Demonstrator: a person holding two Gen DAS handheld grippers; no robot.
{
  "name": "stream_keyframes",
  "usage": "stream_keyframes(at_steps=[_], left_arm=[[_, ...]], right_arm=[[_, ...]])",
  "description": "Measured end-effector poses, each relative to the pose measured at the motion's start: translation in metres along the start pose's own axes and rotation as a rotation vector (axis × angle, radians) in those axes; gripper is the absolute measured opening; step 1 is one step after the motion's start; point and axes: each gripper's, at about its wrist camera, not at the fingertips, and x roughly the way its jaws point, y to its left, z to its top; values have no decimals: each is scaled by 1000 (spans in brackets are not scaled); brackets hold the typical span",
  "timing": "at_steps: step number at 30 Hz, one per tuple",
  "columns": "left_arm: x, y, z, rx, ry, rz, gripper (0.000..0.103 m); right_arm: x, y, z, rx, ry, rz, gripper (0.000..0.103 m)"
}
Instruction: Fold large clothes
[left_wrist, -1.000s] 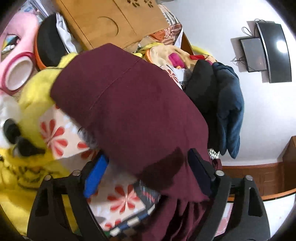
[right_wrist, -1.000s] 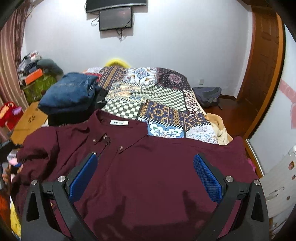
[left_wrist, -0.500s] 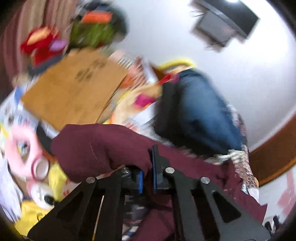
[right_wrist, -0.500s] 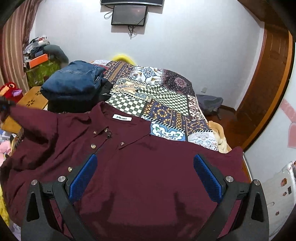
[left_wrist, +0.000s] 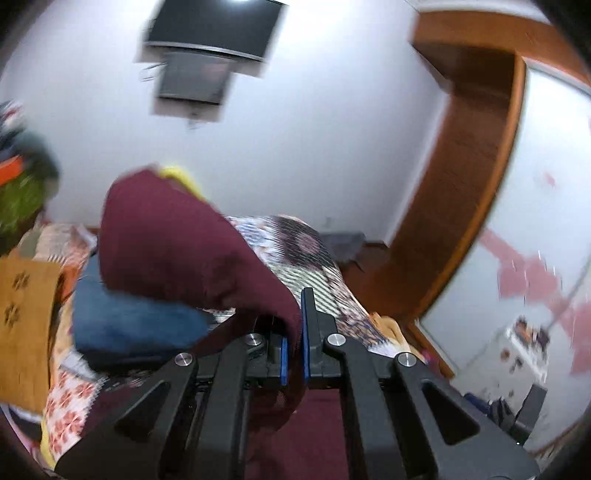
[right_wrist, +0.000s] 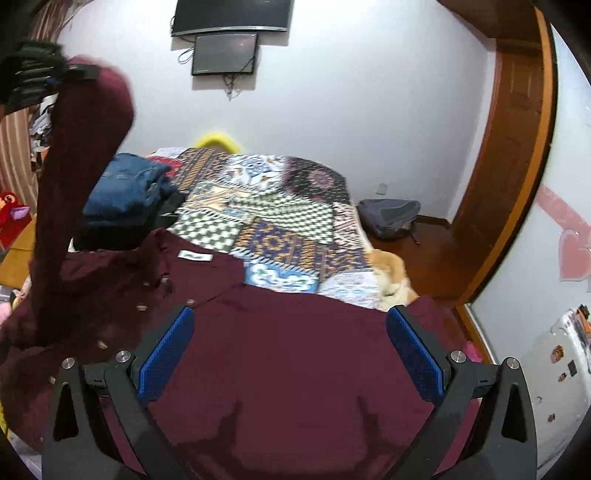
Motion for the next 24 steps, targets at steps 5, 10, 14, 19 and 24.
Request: stream_keyframes(at_steps=[5, 10, 14, 19, 24], left_arm=[[53, -77, -31, 144, 141, -33, 4], [111, -121, -103, 217, 388, -43, 11], [135, -132, -156, 218, 572, -70, 22], [106, -127, -170, 253, 550, -57, 57], [58, -80, -147, 260, 411, 58, 82]], right_arm=[[0, -35, -10, 53, 25, -16, 103], [2, -63, -24, 118, 77, -23, 103], [3, -74, -34, 134, 114, -30, 103], [9, -76, -37, 154, 155, 12, 103], [23, -74, -22, 197, 194, 154, 103]])
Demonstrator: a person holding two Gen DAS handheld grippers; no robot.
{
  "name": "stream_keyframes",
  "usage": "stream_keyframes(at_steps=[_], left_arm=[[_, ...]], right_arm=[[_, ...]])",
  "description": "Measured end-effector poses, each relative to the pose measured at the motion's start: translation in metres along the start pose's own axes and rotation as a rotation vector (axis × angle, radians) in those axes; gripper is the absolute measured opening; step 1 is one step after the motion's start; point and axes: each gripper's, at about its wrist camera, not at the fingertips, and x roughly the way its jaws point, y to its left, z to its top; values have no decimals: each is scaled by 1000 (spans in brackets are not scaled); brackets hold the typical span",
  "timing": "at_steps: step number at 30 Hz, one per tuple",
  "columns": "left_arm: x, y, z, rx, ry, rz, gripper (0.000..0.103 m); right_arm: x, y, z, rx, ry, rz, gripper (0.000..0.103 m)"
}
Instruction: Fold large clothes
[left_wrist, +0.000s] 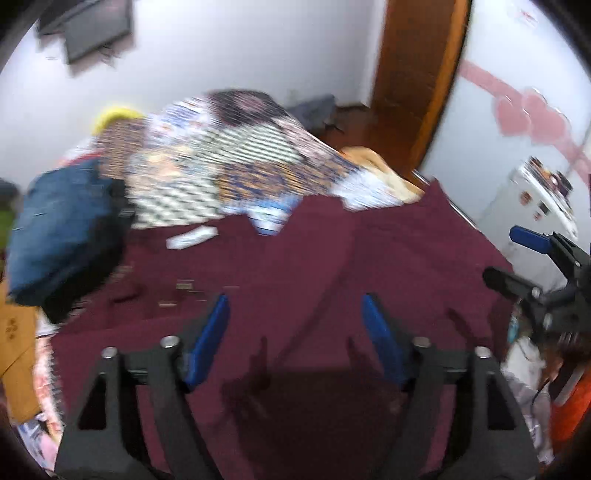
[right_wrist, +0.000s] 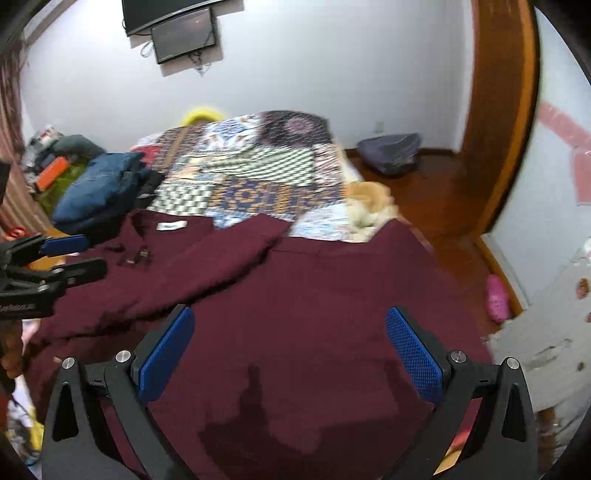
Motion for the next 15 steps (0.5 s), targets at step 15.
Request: stream_keyframes(at_steps=[15], left_arm=[[-26, 210, -109, -411, 28, 306, 88]], right_arm=[[147, 62, 82, -5, 299, 123, 100]])
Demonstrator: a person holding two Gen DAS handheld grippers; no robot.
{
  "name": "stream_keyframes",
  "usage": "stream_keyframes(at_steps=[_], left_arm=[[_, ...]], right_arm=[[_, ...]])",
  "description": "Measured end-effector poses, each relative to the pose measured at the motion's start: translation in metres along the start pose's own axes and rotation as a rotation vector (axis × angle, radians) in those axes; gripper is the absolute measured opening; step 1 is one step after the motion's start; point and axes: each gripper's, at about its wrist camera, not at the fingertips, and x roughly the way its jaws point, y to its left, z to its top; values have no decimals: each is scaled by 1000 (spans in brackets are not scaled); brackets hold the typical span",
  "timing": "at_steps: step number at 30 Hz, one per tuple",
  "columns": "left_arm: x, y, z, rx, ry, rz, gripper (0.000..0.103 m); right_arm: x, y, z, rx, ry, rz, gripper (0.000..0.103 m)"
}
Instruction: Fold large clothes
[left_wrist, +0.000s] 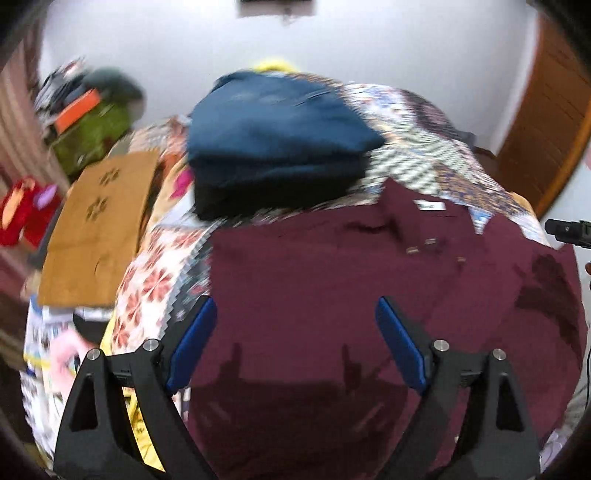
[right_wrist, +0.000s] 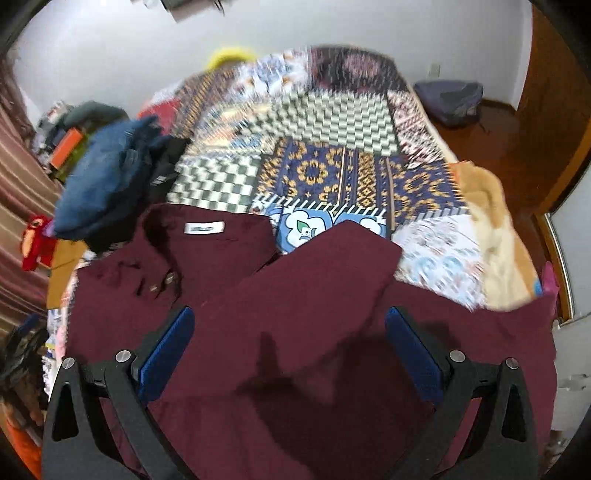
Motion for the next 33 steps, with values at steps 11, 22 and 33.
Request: stream_keyframes(at_steps=[11, 22, 33], left_arm=[[49, 38, -34, -95, 115, -5, 88], [54, 20, -52, -58, 176, -51, 88], [41, 0, -83, -71, 191, -73, 89]], right_arm=[[102, -25, 32, 135, 205, -117, 50], [14, 19, 5, -38, -51, -134, 21], [-55, -44, -68, -7, -116, -54, 27]])
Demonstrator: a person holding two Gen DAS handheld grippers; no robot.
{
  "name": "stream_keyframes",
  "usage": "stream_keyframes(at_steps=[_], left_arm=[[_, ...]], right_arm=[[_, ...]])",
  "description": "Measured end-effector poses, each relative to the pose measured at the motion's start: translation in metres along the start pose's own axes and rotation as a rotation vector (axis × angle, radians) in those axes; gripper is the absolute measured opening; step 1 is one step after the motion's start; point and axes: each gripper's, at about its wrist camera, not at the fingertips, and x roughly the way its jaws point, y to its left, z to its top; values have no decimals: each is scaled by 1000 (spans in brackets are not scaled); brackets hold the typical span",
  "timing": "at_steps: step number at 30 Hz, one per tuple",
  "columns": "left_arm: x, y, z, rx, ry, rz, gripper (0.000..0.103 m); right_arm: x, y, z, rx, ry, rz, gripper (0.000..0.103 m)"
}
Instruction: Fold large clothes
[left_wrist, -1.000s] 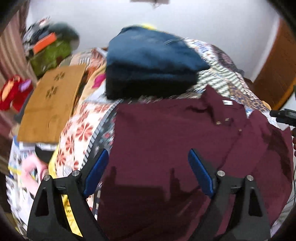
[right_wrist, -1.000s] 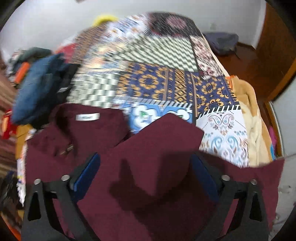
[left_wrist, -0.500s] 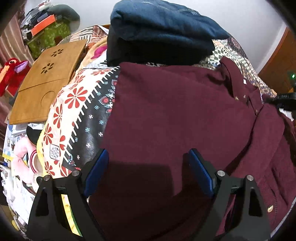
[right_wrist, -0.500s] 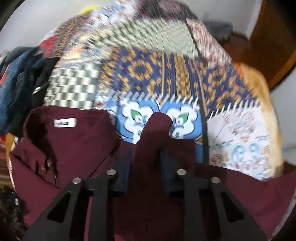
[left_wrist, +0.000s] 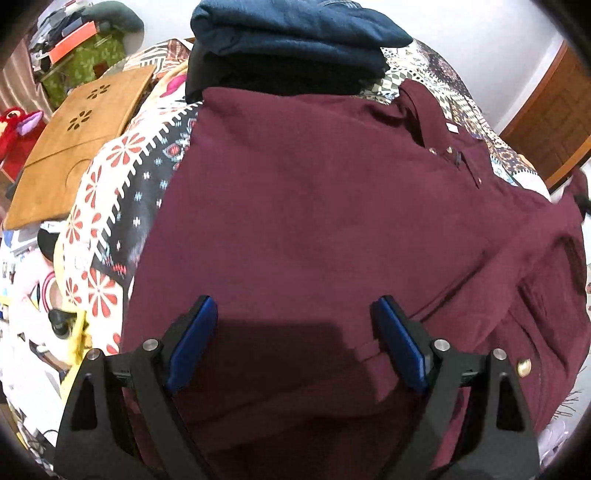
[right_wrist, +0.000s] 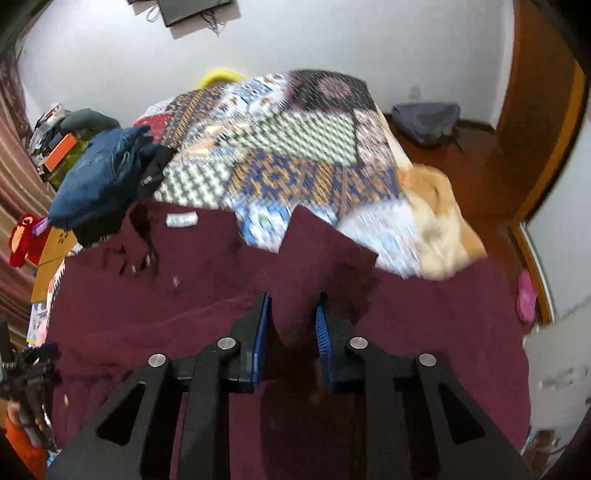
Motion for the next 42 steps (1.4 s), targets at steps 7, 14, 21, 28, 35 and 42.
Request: stream_keyframes(at_steps=[7, 14, 21, 28, 35, 42], left_arm=[[-7, -2, -14, -20, -31, 0, 90], [-11, -5, -21, 2, -50, 11, 90], [-18, -6, -29, 13, -69, 1, 90], [-34, -4, -42, 36, -87, -23, 90], [-56, -2, -38, 56, -108, 0, 90], [-55, -27, -10, 73, -130, -36, 90]], right_arm=[[-15, -42, -46, 132, 83, -51, 49], [-49, -24, -22, 126, -17, -58, 60], [-20, 56, 0, -72, 23, 64, 68], [62, 80, -19, -124, 245, 73, 68], [27, 79, -57, -300, 192, 17, 68], [4, 49, -75, -264, 157, 12, 67]])
